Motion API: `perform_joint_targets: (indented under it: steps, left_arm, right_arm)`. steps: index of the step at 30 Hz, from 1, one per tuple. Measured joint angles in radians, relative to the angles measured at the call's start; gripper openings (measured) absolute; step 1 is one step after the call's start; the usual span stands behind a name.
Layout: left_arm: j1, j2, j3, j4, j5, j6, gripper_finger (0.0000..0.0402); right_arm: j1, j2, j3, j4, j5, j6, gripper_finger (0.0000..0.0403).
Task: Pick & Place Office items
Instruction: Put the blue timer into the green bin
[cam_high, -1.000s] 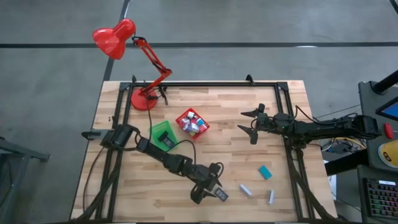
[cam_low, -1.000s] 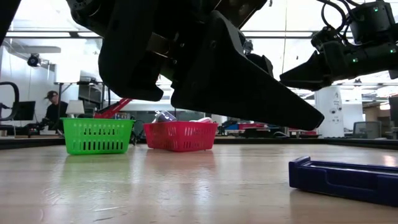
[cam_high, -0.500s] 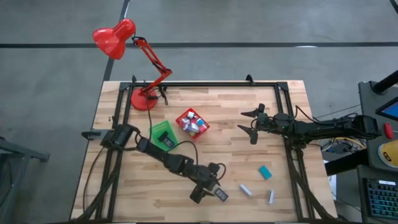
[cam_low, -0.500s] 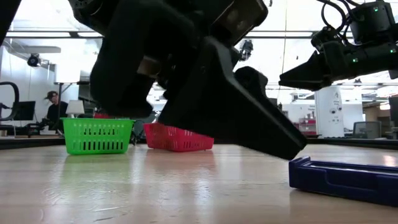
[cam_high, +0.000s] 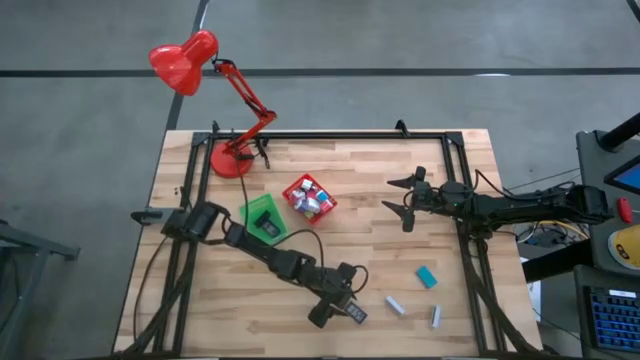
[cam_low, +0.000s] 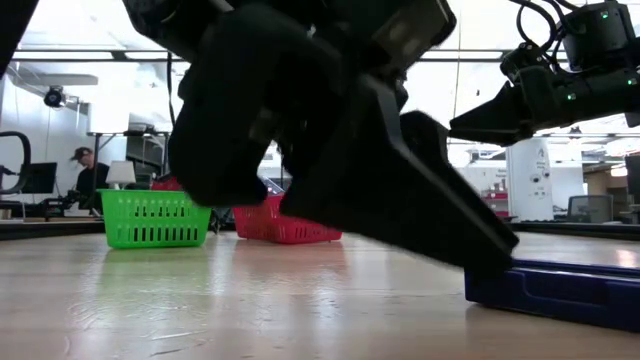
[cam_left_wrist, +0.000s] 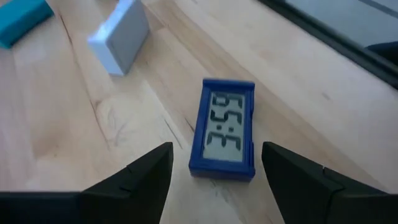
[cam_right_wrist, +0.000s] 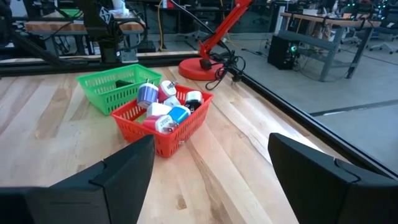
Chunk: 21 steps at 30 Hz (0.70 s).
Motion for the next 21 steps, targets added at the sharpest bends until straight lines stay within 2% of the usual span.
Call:
perform_joint_targets:
  steps: [7, 15, 21]
  left_arm:
    - [0.000, 0.022, 0.000, 0.013, 0.000, -0.012, 0.0252]
    - [0.002, 0.024, 0.000, 0.015, -0.013, -0.015, 0.0250]
    - [0.004, 0.024, 0.000, 0.015, -0.013, -0.010, 0.0232]
  right_arm:
    - [0.000, 0.000, 0.000, 0.000, 0.000, 0.000, 0.0302]
    - [0.000, 0.000, 0.000, 0.000, 0.000, 0.000, 0.0310]
    - [0.000, 0.000, 0.000, 0.000, 0.000, 0.000, 0.0308]
